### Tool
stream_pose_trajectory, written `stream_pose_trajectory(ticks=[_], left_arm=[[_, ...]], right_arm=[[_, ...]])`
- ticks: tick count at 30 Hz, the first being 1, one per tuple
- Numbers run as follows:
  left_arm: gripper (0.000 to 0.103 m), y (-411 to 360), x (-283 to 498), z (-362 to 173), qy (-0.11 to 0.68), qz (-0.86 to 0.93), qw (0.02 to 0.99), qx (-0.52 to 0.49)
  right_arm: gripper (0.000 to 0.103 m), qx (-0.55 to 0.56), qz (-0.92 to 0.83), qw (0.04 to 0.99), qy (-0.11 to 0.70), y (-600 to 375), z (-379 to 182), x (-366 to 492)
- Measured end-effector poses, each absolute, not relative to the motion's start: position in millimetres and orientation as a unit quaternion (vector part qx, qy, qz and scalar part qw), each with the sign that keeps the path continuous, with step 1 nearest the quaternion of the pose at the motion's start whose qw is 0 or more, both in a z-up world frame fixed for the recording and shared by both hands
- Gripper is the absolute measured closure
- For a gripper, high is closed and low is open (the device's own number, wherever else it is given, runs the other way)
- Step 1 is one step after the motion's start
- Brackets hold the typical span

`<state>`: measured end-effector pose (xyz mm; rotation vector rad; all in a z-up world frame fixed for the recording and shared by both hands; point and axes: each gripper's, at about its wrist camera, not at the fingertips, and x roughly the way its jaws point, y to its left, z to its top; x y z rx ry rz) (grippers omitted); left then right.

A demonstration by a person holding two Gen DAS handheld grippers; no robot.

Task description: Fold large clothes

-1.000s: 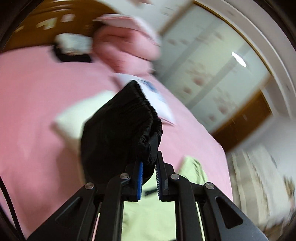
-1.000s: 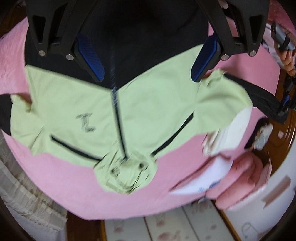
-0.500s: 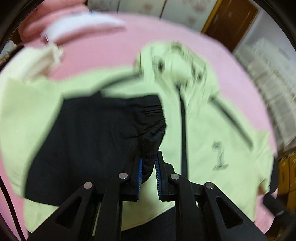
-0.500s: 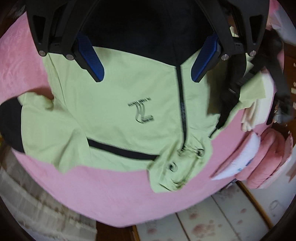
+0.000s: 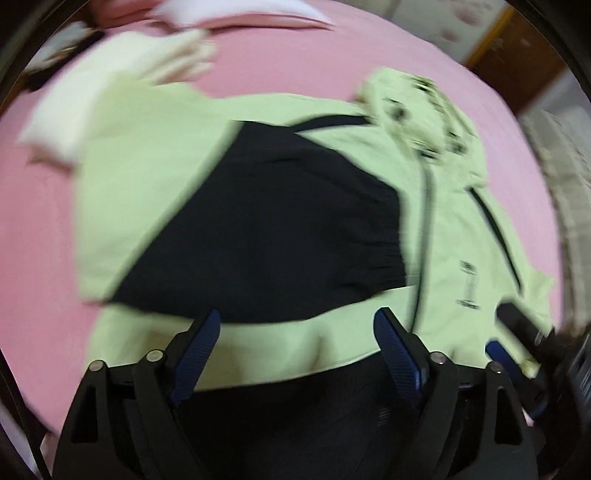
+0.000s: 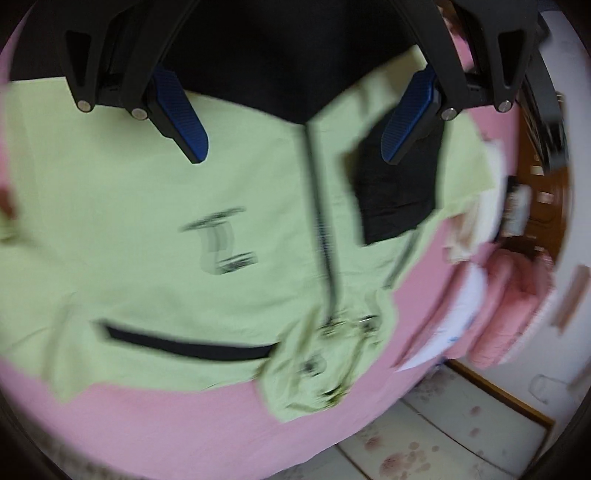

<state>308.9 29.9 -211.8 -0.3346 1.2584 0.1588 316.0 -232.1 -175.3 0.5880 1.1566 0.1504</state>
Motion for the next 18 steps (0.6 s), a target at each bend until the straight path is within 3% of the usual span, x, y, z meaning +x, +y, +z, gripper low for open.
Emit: stream_pose_trajectory(ticks=[6, 9, 11, 12, 18], left_arm=[[0.018, 86.8, 259.8, -228.8, 0.602, 0.18, 0.763, -0.149], [0.018, 110.1, 244.1, -240.2, 0.609, 0.199, 0.749, -0.168], [0.018, 121.1, 238.3, -245.3, 0.606, 0.196, 0.75, -0.179], [0.018, 123.9, 237.8, -247.9, 0.609, 0.196, 0.748, -0.177], [0.018, 129.7, 256.5, -266.6, 0.624, 0.194, 0.741, -0.153]], right_arm=[[0.028, 0.288, 0.137, 0.741, 0.591, -159.9, -220.2, 349.8], [0.053, 0.268, 0.151, 0.728, 0.612, -130.9, -240.5, 361.0], [0.087, 0.247, 0.148, 0.738, 0.61, -120.3, -243.3, 366.7], [0.095, 0.241, 0.148, 0.75, 0.597, -117.4, -241.0, 369.8], [0.099, 0.243, 0.167, 0.826, 0.48, -132.8, -181.1, 388.5]])
